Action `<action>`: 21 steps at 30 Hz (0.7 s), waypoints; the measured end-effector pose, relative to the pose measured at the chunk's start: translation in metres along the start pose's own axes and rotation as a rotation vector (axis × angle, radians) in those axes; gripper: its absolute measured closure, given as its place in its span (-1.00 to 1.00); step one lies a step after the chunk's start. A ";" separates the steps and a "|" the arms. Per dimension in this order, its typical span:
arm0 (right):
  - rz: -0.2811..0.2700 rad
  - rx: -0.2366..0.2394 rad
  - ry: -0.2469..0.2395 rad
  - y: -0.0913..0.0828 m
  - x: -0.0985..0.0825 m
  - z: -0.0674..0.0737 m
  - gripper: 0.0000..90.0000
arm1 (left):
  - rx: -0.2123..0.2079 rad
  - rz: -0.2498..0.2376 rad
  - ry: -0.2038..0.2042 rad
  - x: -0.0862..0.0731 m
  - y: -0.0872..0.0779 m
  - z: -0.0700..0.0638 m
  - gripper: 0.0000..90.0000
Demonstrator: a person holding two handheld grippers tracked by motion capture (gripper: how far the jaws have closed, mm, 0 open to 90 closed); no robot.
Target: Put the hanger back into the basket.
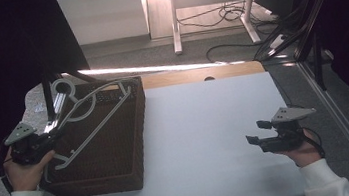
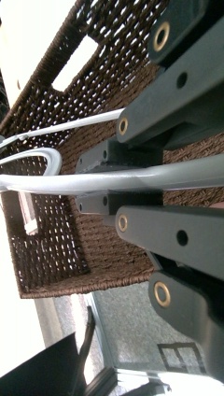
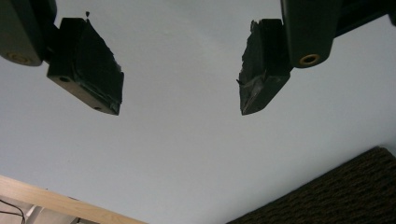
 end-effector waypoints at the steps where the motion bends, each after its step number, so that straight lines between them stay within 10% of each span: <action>1: -0.001 0.000 0.000 0.000 0.000 0.000 -0.31 | 0.004 0.000 -0.001 0.000 0.001 0.000 0.81; 7: 0.000 0.001 0.001 0.000 0.000 0.000 -0.31 | -0.031 0.013 0.008 -0.003 0.007 -0.001 0.75; 12: 0.005 0.003 0.001 0.001 -0.001 0.000 -0.31 | -0.007 0.027 0.036 -0.003 0.010 -0.004 0.02; 21: 0.005 0.007 0.005 0.002 -0.001 0.000 -0.32 | -0.097 0.071 0.052 -0.007 0.003 -0.031 -0.22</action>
Point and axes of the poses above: each handheld gripper's, and its own axes: y roughly forward along the jaws, x roughly out of its top, z roughly to its left, the point moved 7 cm from there along y, roughly forward along the jaws, and after that the axes turned 9 degrees about -y, right-handed, at the moved point
